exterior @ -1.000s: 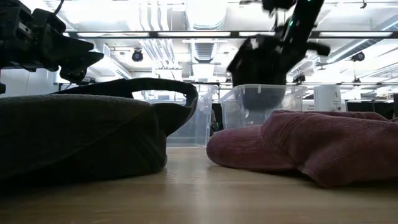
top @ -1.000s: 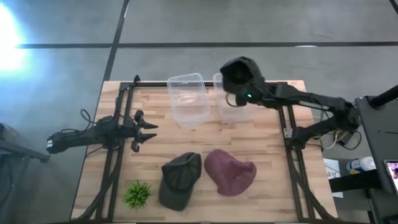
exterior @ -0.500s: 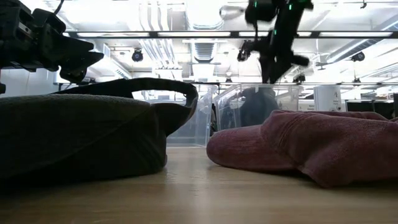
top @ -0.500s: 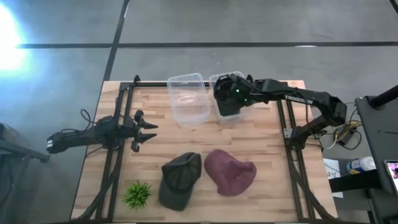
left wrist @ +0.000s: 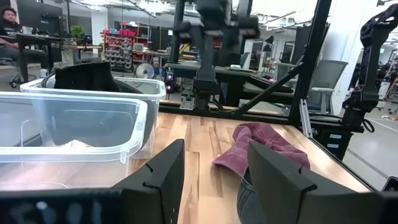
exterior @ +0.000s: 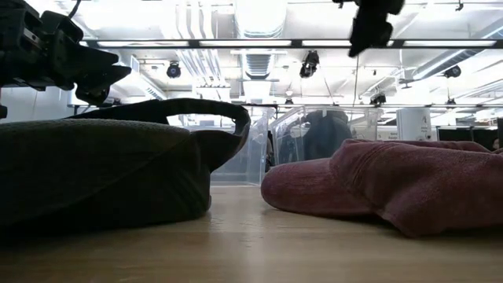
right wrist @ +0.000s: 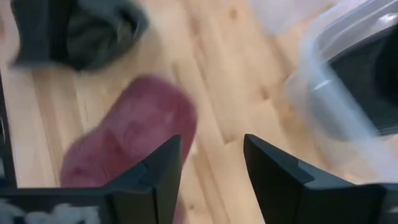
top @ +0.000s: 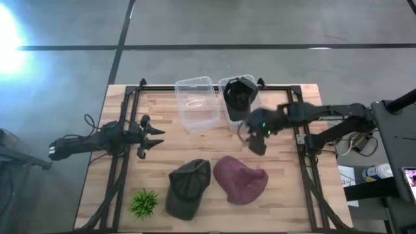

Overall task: Pick and place caps into container
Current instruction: Put the black cap into the right transparent container

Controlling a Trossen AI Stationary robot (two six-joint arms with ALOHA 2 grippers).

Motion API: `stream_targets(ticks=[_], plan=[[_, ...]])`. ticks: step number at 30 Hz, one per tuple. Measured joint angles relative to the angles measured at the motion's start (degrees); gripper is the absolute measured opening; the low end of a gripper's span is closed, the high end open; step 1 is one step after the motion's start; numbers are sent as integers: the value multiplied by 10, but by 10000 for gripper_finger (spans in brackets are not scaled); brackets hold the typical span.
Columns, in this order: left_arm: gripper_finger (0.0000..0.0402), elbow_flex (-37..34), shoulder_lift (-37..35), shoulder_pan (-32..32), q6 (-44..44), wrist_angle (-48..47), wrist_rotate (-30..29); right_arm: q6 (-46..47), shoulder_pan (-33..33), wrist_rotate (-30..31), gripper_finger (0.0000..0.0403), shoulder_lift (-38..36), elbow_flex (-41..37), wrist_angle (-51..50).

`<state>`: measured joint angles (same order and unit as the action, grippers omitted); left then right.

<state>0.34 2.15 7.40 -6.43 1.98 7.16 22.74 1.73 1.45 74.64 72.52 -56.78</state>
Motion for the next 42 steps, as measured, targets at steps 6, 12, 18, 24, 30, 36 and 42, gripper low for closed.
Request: stream_targets(ticks=[6, 12, 18, 24, 30, 36, 42], plan=[[169, 0, 0, 0, -1, 4, -1, 12, 41, -38, 180, 58, -23, 4], [169, 4, 0, -1, -346, 124, 10, 46, 47, -62, 175, 97, -17, 6], [169, 14, 0, -1, -609, 226, -40, 58, 48, -64, 169, 106, -18, 6], [169, 15, 5, -1, -647, 269, -195, 73, 48, -61, 171, 105, -18, 7], [169, 103, 68, -14, -641, 67, -67, 87, 48, -60, 171, 105, -18, 7], [169, 282, 213, -55, -507, -410, -17, 100, 48, -60, 171, 105, -18, 4], [169, 370, 327, -113, -494, -483, 25, 103, 48, -60, 171, 105, -18, 0]])
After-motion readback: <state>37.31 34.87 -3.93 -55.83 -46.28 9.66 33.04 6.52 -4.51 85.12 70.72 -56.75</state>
